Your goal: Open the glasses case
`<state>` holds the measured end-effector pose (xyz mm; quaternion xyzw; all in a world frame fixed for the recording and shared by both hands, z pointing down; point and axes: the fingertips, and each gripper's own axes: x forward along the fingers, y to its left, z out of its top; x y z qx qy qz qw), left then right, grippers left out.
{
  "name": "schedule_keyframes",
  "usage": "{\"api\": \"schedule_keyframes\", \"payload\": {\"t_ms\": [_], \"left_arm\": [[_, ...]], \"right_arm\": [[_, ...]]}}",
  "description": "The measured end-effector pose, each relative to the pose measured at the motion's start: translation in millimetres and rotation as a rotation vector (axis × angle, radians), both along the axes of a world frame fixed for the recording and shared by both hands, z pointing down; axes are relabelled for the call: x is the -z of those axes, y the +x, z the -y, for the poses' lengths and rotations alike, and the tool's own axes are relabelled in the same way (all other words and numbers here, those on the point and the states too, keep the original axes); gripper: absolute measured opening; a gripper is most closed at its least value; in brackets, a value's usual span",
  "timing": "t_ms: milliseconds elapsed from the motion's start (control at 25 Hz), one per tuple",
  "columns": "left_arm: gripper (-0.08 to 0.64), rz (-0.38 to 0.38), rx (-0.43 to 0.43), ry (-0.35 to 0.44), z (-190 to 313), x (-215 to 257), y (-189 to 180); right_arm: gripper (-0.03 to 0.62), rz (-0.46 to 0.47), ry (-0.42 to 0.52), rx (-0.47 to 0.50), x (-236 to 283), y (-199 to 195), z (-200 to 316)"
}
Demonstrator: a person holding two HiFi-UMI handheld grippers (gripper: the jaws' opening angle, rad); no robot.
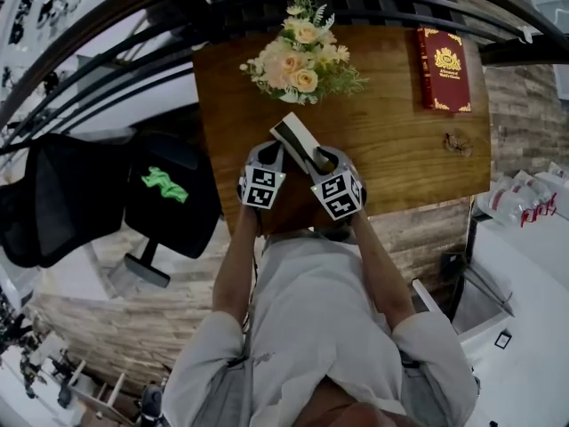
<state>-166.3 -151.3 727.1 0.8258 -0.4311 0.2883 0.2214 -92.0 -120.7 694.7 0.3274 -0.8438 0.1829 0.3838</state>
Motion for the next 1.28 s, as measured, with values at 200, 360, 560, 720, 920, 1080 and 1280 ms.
{"api": "schedule_keyframes", "payload": {"t_ms": [200,360,560,720,920,1080,1280], "left_arm": [[0.020,0.002,0.006,-0.001,-0.5,0.3,-0.7],[0.020,0.001,0.012,-0.002,0.3,-1.2,-0.4],[0.020,-0.003,0.018,-0.003,0.6,-0.9,-0.7],[0.020,-0.003,0.024,-0.004,0.2,-0.5,-0.8],[0.020,-0.001,0.031,-0.005,0.6,-1.0,-1.6],[0.020,-0.002,0.038,-0.005,0.3,-1.0,-1.5],[0.020,-0.001,0.045,-0.006,0.7,-0.8,-1.9]], "right_arm": [[0.123,0.003,0.001,-0.014,0.7,6.6,1.8],[0.110,0.009,0.004,-0.025,0.5,10.6,4.1],[0.095,0.015,0.009,-0.039,1.9,15.1,7.3],[0.085,0.020,0.017,-0.061,3.9,22.2,11.7],[0.075,0.022,0.019,-0.080,4.1,28.7,15.6],[0.069,0.027,0.027,-0.094,4.1,33.5,18.4],[0.063,0.034,0.033,-0.120,5.5,39.6,23.9]]}}
